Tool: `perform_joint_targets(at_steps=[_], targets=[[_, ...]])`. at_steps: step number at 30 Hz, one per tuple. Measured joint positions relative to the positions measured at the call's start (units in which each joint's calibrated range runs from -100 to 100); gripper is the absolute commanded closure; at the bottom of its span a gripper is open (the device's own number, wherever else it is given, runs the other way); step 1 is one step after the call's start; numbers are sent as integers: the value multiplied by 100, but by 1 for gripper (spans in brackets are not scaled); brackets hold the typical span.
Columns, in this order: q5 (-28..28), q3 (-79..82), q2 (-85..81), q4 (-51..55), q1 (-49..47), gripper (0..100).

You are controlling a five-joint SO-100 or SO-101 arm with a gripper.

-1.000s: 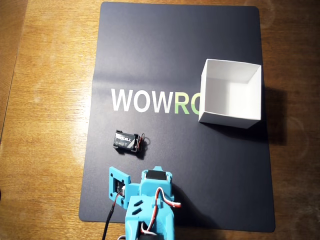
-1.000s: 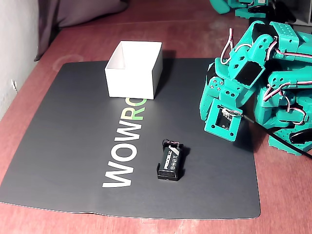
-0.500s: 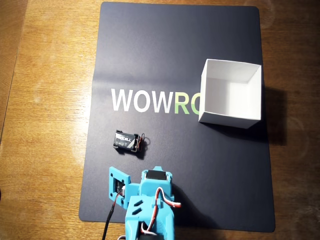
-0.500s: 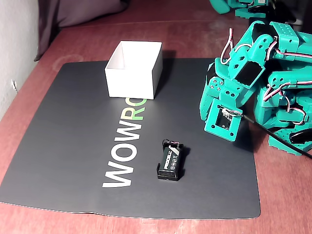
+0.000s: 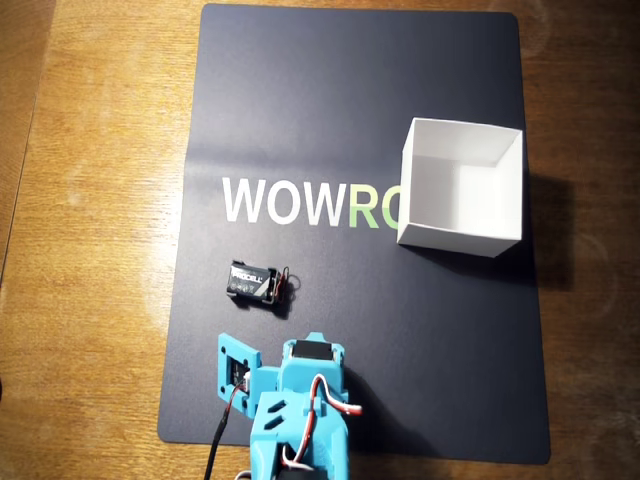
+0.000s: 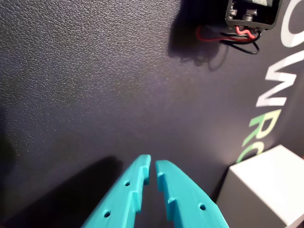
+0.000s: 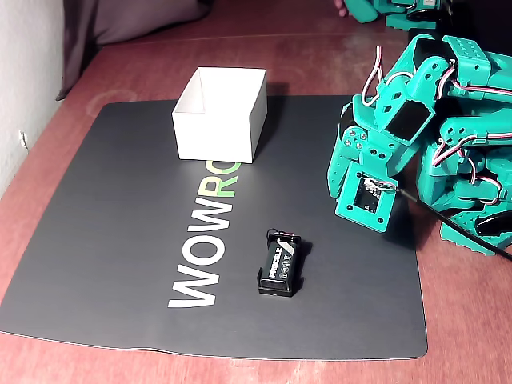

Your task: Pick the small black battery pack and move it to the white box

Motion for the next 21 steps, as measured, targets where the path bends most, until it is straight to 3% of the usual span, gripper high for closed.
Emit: perform_joint_targets(at_steps=[14,21], targets=[[11,0,0,0,0,99],[767,0,68,-401,0,99]])
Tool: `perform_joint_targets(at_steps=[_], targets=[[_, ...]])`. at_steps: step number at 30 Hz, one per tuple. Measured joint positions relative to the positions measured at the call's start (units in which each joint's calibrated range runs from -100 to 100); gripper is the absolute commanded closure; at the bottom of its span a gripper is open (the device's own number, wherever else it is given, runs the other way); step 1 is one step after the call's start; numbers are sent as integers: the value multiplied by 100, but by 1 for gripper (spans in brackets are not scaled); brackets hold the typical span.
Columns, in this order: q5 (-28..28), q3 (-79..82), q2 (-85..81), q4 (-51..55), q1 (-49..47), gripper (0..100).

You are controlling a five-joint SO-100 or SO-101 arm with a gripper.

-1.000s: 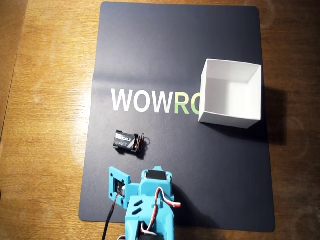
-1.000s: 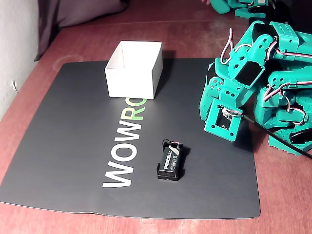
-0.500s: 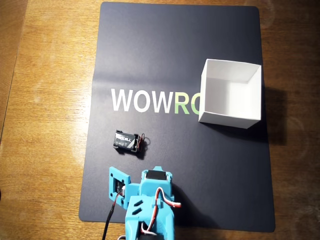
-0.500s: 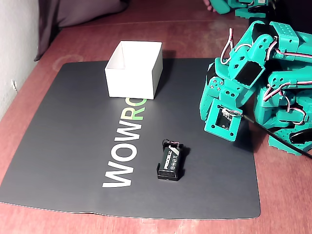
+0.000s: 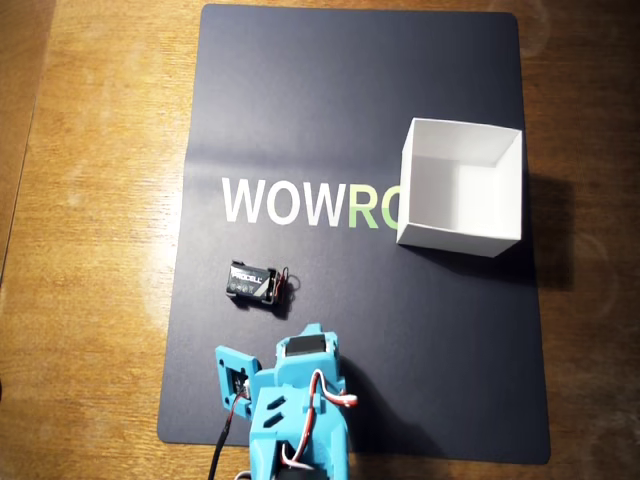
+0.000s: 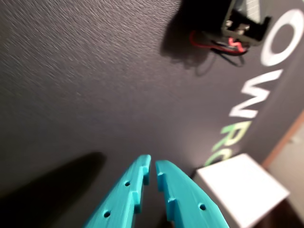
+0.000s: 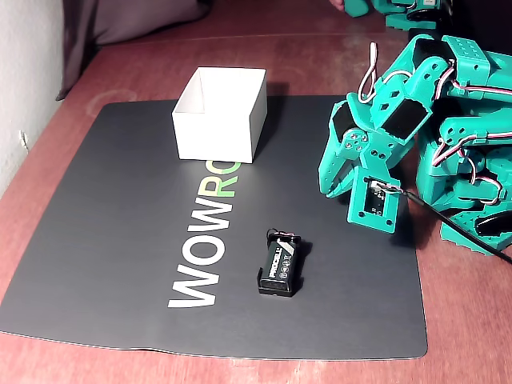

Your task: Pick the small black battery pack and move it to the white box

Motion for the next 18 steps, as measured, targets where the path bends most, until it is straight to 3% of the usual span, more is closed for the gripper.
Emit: perform_joint_targets(at_steps=[6,18], targets=[[252,-582,1034,-70,-25,99],[79,-2900,3178,-70,-148,99]])
